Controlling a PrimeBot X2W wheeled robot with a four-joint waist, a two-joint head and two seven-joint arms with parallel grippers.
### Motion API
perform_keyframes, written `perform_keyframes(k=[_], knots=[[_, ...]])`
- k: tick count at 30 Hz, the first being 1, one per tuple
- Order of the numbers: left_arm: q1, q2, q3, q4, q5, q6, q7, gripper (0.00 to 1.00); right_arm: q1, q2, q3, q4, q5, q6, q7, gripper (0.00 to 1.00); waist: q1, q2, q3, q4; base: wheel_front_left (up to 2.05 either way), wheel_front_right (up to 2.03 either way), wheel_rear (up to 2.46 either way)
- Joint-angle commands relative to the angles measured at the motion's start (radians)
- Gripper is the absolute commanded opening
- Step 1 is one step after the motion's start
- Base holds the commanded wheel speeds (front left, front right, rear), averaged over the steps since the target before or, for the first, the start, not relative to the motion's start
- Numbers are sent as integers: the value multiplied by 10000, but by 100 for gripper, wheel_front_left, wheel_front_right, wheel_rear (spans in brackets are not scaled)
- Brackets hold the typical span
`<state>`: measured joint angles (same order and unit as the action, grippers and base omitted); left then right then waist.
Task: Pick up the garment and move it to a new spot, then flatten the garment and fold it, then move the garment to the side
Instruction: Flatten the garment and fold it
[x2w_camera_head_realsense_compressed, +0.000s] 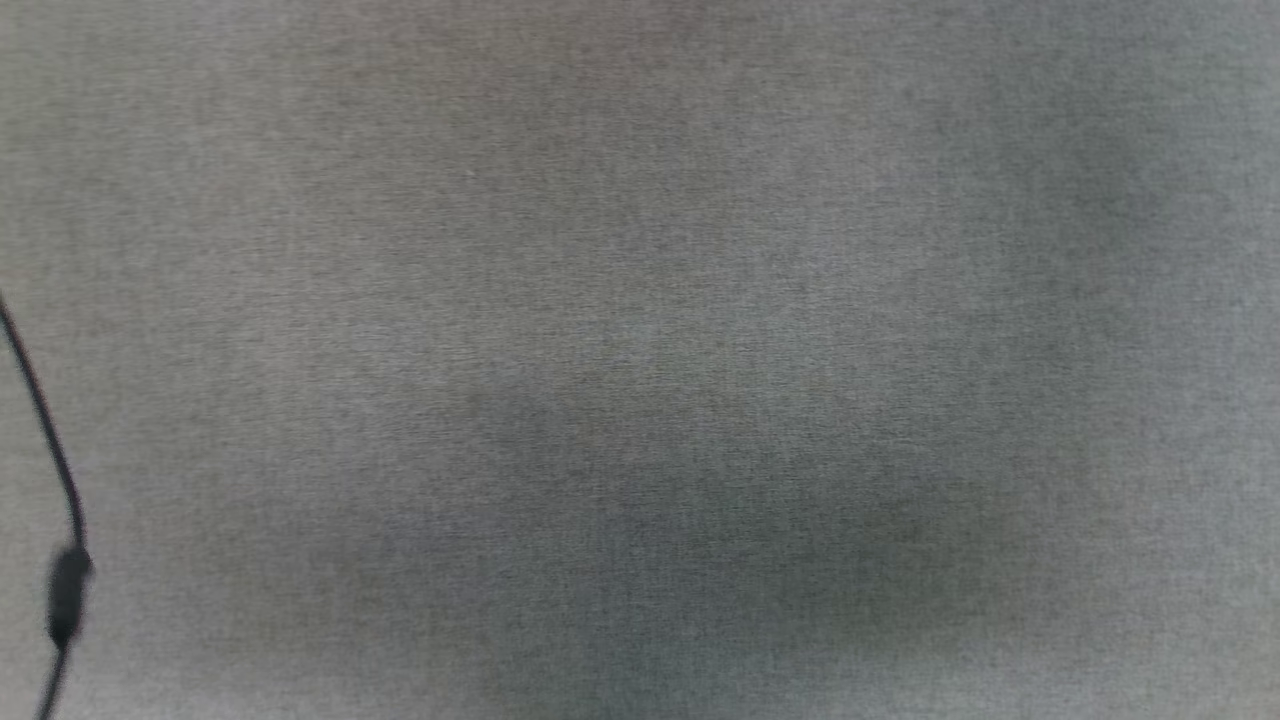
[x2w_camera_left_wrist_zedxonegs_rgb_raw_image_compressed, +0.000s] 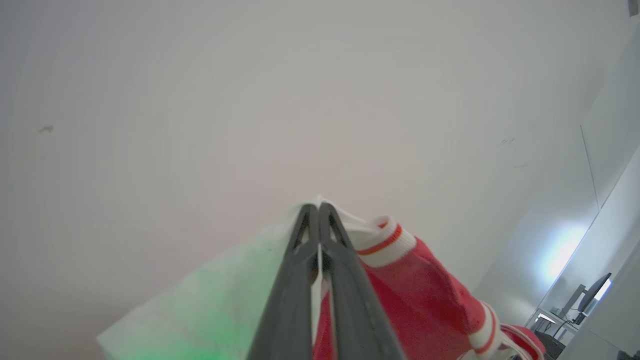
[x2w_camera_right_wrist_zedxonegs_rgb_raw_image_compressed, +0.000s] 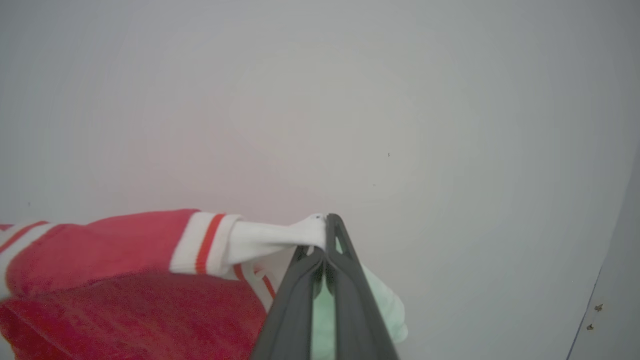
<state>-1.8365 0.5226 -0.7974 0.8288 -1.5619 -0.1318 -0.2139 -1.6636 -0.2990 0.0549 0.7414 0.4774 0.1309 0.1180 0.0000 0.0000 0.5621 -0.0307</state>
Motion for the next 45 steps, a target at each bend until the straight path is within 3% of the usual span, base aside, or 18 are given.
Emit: perform_keyframes(k=[1, 5, 9, 13, 19, 28, 41, 45], knots=[[706, 139, 1, -226, -247, 27, 179, 0, 473, -162, 297, 82, 142, -4, -50, 0, 0, 0, -72, 92, 0, 0, 0], [2025, 280, -118, -1151, -584, 20, 552, 0, 1485, -485, 1069, -183, 529, -4, 37, 0, 0, 0, -173, 202, 0, 0, 0], [4327, 612, -334, -2602, -885, 19, 522, 0, 3490, -1223, 2126, -1106, 1216, -4, 115, 0, 0, 0, -336, 362, 0, 0, 0], [7271, 939, -763, -4018, -684, 17, 50, 0, 6625, -2341, 2770, -2882, 2312, -4, 311, 0, 0, 0, -660, 574, 0, 0, 0], [10085, 1458, -1300, -5291, -187, 17, -349, 0, 9998, -3261, 2897, -5191, 3002, -2, 867, 0, 0, 0, -1091, 530, 0, 0, 0], [12534, 2075, -1379, -6431, 835, 17, -518, 0, 13769, -3947, 1414, -8024, 3057, -2, 2303, 0, 0, 0, -1614, 716, 0, 0, 0], [15997, 3594, -4, -8926, 1669, 29, -523, 0, 18227, -3488, -1083, -11668, 2883, -2, 5026, 0, 0, 0, -1684, 868, 0, 0, 0], [16902, 3914, 450, -9751, 1846, 281, -524, 0, 19140, -3110, -1987, -12621, 2808, -4, 5476, 0, 0, 0, -1626, 899, 0, 0, 0]])
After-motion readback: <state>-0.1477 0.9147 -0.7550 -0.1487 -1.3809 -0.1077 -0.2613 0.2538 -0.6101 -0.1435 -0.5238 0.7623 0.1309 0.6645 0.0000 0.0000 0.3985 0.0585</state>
